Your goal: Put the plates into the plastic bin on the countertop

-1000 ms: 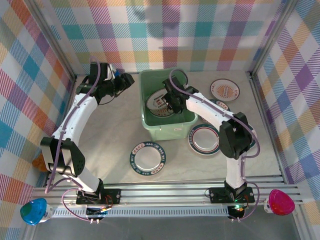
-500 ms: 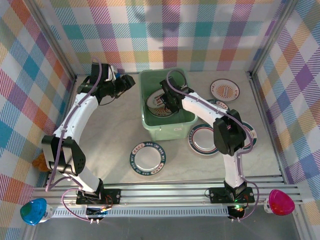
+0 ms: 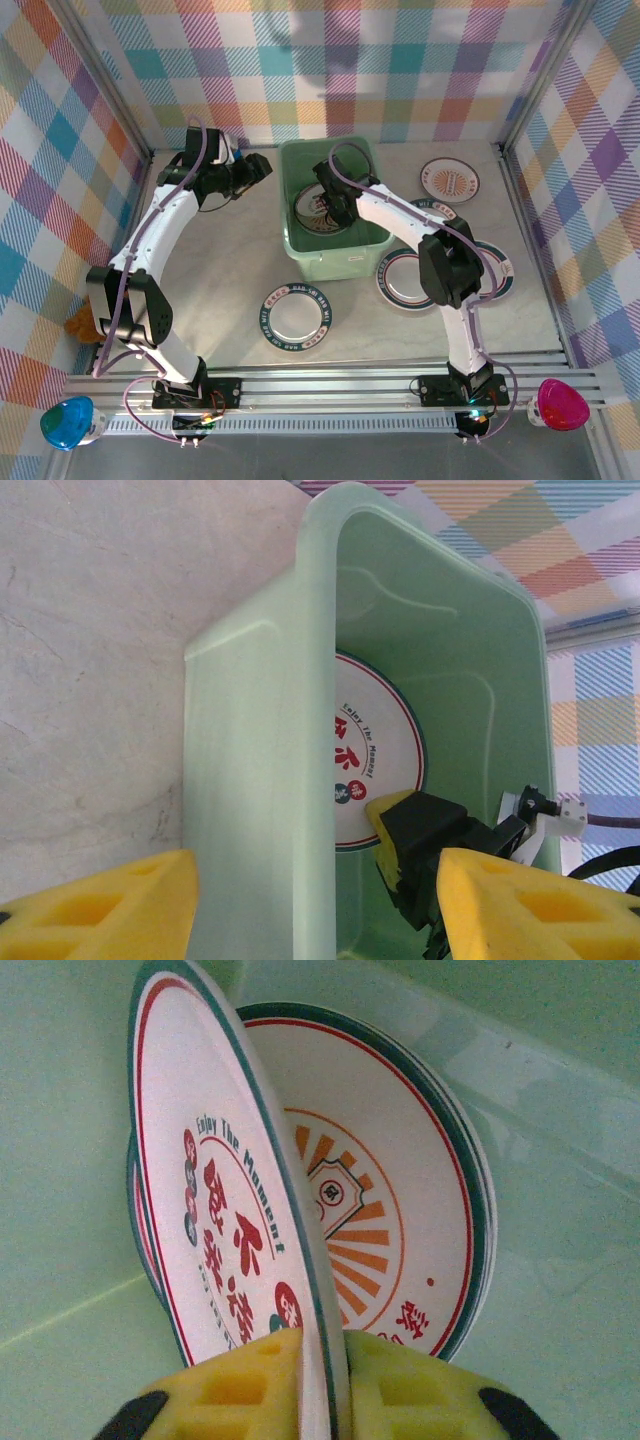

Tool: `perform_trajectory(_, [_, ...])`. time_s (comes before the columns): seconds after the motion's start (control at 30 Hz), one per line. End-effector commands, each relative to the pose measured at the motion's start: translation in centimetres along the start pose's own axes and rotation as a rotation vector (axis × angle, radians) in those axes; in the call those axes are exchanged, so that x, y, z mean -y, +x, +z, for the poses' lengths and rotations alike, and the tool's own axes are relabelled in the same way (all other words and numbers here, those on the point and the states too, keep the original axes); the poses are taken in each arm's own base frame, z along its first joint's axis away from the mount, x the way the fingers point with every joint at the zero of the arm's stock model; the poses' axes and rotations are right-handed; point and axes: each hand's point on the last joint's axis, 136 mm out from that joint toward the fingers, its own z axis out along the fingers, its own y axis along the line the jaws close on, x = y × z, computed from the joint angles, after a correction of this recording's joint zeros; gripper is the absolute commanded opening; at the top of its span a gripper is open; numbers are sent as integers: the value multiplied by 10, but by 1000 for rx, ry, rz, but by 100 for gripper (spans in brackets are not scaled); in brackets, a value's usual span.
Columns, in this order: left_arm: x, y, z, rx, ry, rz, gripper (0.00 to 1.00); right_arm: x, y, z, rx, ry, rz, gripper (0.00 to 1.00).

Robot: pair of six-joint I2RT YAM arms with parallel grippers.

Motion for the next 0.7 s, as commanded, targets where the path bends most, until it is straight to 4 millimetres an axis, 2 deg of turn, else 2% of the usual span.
perform_trajectory(0.0, [7,-7,-6,6,18,21,64,1,-8,-1,61,21,7,32])
perform_trajectory(0.17, [7,-6,-5,1,18,19,64,4,-9,2,67,30,5,53])
perform_trajectory(0.5, [5,-4,-2,-10,17,15,64,-1,-4,13,51,45,-11,83])
perform_trajectory(0.67, [4,-4,-2,-14,14,13,64,-5,0,23,39,66,-38,92])
